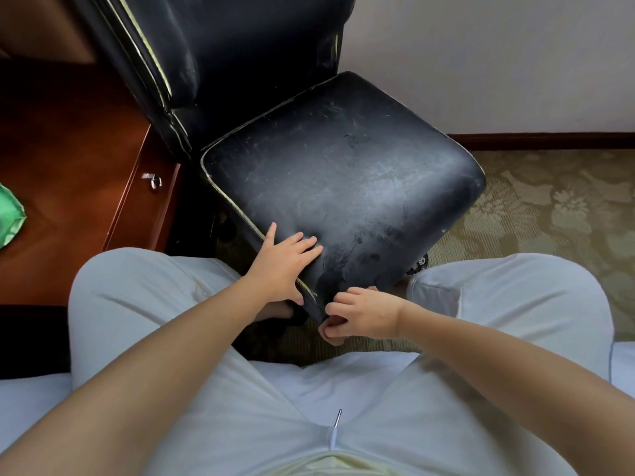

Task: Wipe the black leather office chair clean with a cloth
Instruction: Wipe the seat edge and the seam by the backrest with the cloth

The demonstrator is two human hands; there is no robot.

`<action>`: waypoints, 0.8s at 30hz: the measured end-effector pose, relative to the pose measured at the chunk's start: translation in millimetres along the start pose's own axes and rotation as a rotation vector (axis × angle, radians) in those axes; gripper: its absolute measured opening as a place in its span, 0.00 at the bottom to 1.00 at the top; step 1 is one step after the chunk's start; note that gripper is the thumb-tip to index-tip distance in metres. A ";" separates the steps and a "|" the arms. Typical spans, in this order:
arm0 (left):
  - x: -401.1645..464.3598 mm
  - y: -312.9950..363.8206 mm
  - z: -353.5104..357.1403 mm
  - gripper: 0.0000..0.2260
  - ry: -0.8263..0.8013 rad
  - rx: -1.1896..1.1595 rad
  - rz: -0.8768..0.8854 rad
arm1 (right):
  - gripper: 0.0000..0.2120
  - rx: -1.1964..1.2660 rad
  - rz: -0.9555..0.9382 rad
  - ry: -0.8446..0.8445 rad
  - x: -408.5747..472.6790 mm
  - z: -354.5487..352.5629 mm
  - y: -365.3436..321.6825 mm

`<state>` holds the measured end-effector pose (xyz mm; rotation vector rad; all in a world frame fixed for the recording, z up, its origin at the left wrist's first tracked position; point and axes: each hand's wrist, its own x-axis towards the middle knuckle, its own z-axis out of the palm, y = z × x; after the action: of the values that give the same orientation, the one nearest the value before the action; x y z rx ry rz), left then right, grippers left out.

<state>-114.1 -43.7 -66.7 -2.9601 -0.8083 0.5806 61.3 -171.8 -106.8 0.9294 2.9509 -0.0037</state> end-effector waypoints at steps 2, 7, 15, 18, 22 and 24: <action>-0.5 0.5 -0.3 0.47 -0.003 0.003 0.003 | 0.15 -0.060 -0.078 -0.060 1.9 -0.8 -3.1; 0.0 0.2 -0.9 0.46 -0.013 0.005 -0.001 | 0.21 0.048 0.072 0.019 2.8 -6.9 3.5; -0.9 -1.0 -3.2 0.47 -0.023 -0.006 0.011 | 0.13 0.100 0.250 0.098 10.5 -14.5 10.6; -1.3 -1.8 -6.6 0.47 -0.034 -0.006 0.019 | 0.20 0.032 0.142 0.029 13.4 -16.5 13.4; -1.7 -2.0 -8.4 0.46 -0.042 -0.014 0.021 | 0.20 0.014 0.227 0.083 17.9 -16.2 18.1; -1.3 -3.0 -7.6 0.45 -0.039 -0.020 0.021 | 0.20 0.018 0.252 0.105 17.7 -12.7 14.5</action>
<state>-113.9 -41.2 -58.8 -2.9880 -0.7918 0.6370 54.6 -149.6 -94.7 1.3368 2.9059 0.0282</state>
